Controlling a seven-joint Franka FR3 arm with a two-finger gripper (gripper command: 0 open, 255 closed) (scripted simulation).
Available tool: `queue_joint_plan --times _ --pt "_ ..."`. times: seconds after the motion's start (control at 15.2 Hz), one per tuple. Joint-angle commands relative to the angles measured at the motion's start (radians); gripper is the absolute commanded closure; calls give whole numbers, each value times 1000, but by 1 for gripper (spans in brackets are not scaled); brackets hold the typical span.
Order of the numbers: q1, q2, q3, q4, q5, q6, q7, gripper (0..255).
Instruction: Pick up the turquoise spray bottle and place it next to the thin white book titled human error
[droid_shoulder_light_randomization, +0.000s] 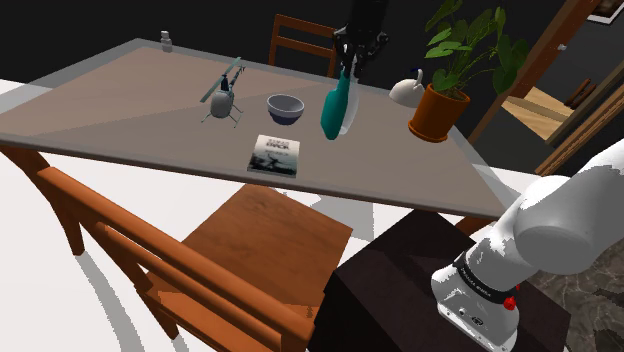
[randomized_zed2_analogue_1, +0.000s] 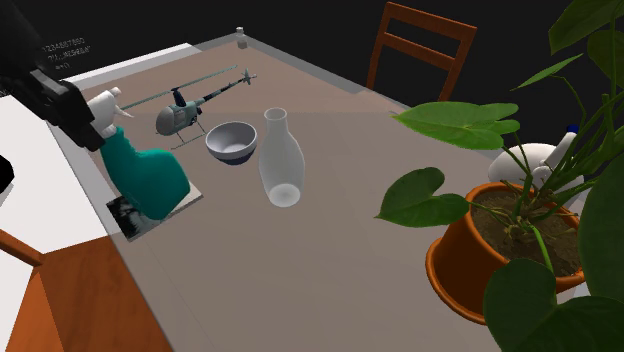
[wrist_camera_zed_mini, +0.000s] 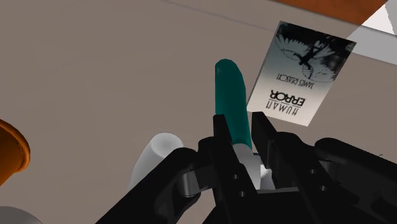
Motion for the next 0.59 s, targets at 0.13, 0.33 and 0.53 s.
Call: queue_joint_plan --times 0.13,0.33,0.53 --pt "0 -7 -1 -61 0 55 5 255" --pt "0 -8 -1 -103 -1 95 9 255" --pt "0 -7 -1 -142 -2 135 13 255"
